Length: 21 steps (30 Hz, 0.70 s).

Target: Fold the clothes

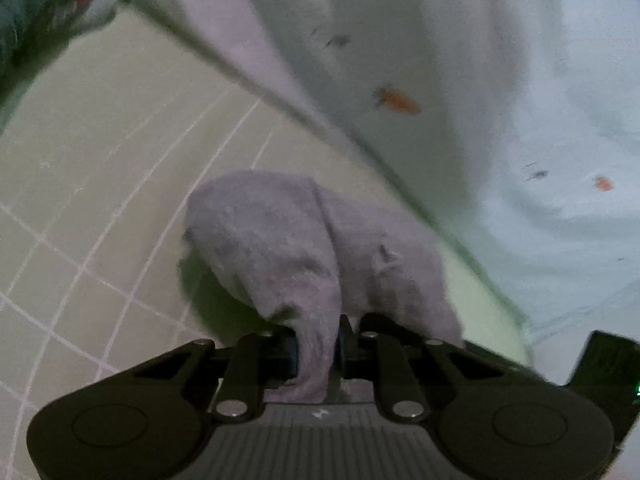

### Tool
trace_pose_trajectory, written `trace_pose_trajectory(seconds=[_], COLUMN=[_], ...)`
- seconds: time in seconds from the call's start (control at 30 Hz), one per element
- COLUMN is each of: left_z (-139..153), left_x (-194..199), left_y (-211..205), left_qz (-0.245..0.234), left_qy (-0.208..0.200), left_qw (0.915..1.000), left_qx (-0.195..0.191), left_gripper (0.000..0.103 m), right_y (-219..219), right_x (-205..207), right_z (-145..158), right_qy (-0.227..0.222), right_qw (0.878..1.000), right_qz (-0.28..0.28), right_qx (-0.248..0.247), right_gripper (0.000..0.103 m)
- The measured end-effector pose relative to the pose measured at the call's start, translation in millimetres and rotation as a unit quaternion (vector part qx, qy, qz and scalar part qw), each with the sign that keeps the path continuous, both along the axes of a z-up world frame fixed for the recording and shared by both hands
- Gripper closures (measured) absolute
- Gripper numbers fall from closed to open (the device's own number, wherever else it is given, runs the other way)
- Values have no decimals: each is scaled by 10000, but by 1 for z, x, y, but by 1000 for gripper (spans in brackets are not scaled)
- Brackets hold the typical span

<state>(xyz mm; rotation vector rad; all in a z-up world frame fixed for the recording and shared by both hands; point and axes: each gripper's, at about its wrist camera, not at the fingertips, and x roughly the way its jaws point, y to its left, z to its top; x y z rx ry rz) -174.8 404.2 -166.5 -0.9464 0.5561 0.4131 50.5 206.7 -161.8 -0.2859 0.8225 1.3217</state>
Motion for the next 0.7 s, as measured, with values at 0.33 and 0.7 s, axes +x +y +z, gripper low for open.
trace_pose_trajectory(seconds=[0.33, 0.7], left_z=[97, 245], left_x=[-57, -153], left_y=[8, 116], left_qz=[604, 1807], left_qy=[-471, -513], left_qw=[9929, 9451], left_qx=[907, 2673], left_gripper=[85, 85], right_y=[34, 198], right_x=[-29, -102], right_z=[99, 206], right_qy=[53, 891], right_qw=[9914, 9451], right_qz=[609, 1877], right_qx=[1158, 2521], right_gripper=[74, 74])
